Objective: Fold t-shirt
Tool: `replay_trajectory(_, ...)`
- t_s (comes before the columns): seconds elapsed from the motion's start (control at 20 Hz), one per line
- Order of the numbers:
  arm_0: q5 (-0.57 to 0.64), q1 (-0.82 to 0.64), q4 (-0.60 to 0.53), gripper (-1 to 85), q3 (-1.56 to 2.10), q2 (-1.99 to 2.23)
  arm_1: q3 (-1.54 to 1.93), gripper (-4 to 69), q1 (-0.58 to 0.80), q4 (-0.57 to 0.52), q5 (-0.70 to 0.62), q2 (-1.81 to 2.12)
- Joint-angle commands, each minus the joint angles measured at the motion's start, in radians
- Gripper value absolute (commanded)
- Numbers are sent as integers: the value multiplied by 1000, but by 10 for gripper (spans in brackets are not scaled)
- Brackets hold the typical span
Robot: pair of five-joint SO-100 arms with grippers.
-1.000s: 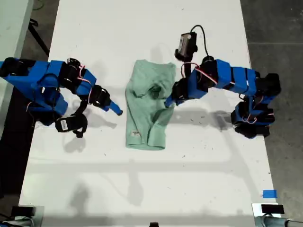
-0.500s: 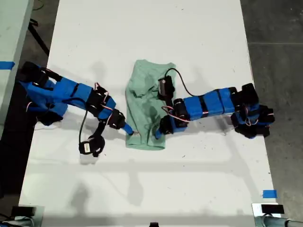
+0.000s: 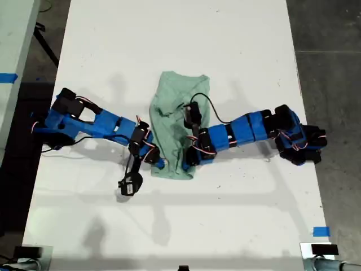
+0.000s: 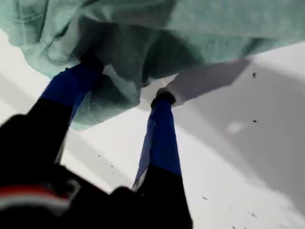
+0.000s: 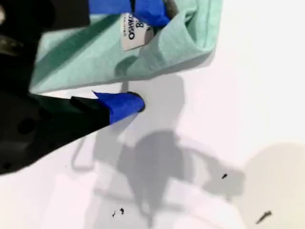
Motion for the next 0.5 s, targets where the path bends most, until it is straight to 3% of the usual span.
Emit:
replay_trajectory(0.0, -6, -29, 37, 232, -80, -35, -66, 137, -15, -37, 25, -23)
replay_trajectory(0.1, -21, -35, 57, 123, -80, -37, -77, -1, -17, -37, 48, -31)
replay_trajectory(0.2, -40, -34, 67, 0, -77, -37, -81, -12, -23, -41, 60, -29)
replay_trajectory(0.45, -31, 9, 101, 0, -77, -8, -83, -13, -54, -2, 74, 31)
